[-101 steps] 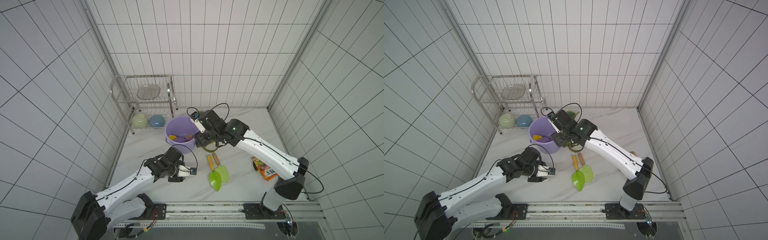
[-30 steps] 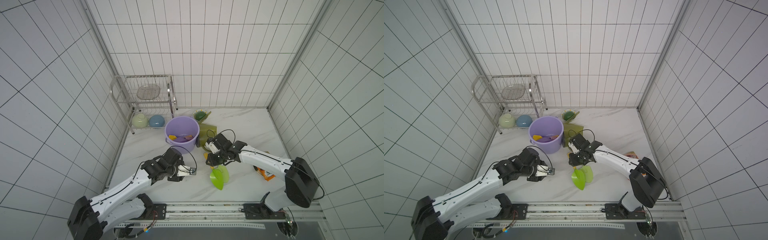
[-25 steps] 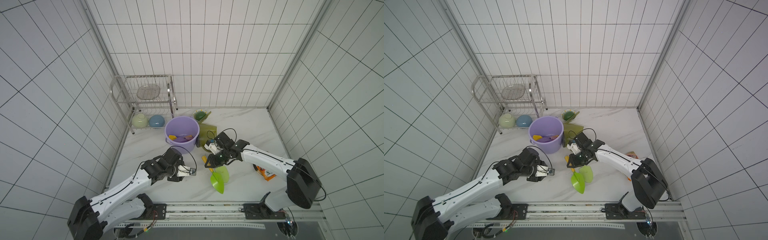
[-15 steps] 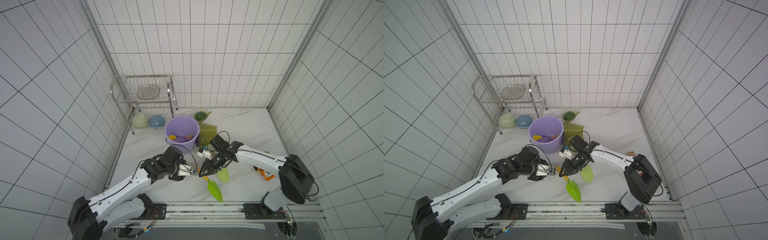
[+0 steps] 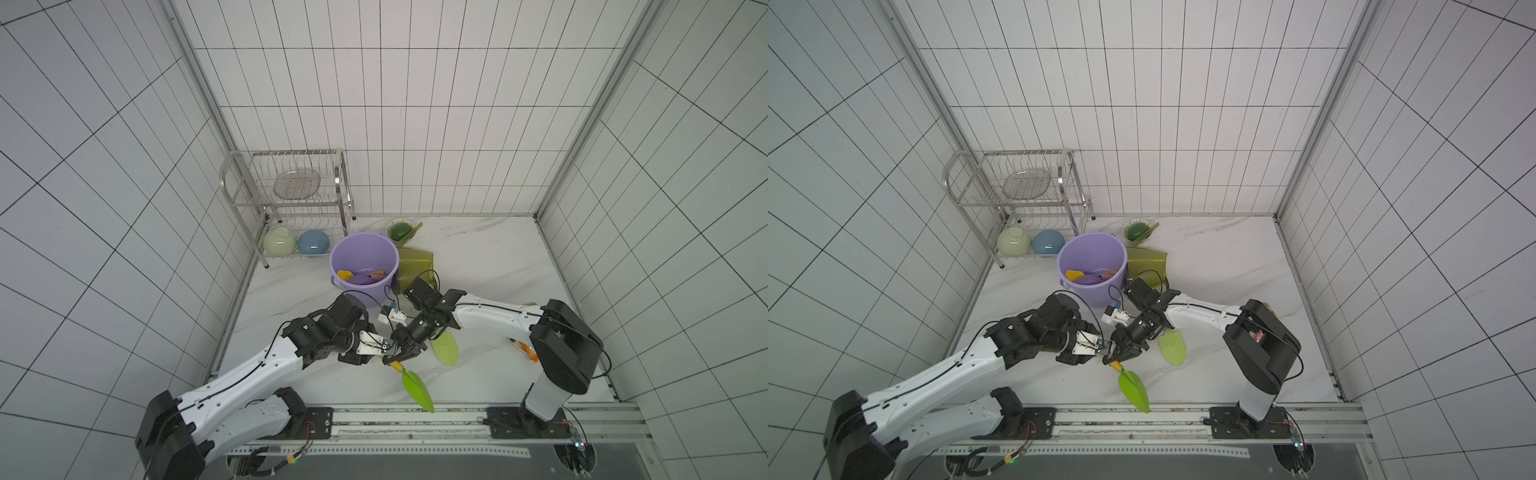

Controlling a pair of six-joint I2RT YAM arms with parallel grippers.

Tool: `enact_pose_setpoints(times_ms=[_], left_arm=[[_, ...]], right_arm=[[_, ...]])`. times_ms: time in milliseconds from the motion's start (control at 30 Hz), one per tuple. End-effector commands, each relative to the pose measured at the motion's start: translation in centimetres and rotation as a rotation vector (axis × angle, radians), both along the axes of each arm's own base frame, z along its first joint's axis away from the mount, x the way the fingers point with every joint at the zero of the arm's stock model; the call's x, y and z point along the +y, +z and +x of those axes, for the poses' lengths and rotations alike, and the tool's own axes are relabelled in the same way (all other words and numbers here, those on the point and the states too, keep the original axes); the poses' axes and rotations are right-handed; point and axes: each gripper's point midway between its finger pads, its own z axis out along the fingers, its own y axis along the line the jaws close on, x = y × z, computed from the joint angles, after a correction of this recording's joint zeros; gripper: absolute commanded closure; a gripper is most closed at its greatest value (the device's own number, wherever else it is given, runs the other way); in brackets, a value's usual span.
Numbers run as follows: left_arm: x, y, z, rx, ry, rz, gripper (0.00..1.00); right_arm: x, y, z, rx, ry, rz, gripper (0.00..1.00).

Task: Organize the gardening tools
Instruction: Pick up the gardening tool from the center of the board.

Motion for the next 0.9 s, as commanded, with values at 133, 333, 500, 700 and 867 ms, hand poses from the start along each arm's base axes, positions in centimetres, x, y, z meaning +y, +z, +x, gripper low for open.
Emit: enact_pose_setpoints(times_ms=[133, 333, 500, 700, 867], left_arm=[[-0.7, -0.2, -1.3, 0.043, -0.057, -0.026, 0.50], [-0.6, -0.7, -1.6, 0.051, -0.062, -0.020, 0.53], [-0.6, -0.7, -1.7, 0.054, -0.056, -0.025, 0.63], [-0.7, 0.0, -1.4, 0.048, -0.026, -0.042, 0.82], [-0.7, 0.6, -1.0, 0.045, 0.009, -0.059, 0.88]], right_arm=[[1.9, 1.8, 0.5, 0.016, 0.009, 0.074, 0.98], [2.0, 2.4, 0.4, 0.022, 0.014, 0.094, 0.99], [1.9, 2.2, 0.4, 0.027, 0.011, 0.088, 0.99], [1.5, 2.2, 0.3, 0.013, 0.004, 0.082, 0.97], [0.5, 2.5, 1.3, -0.027, -0.031, 0.066, 0.87]])
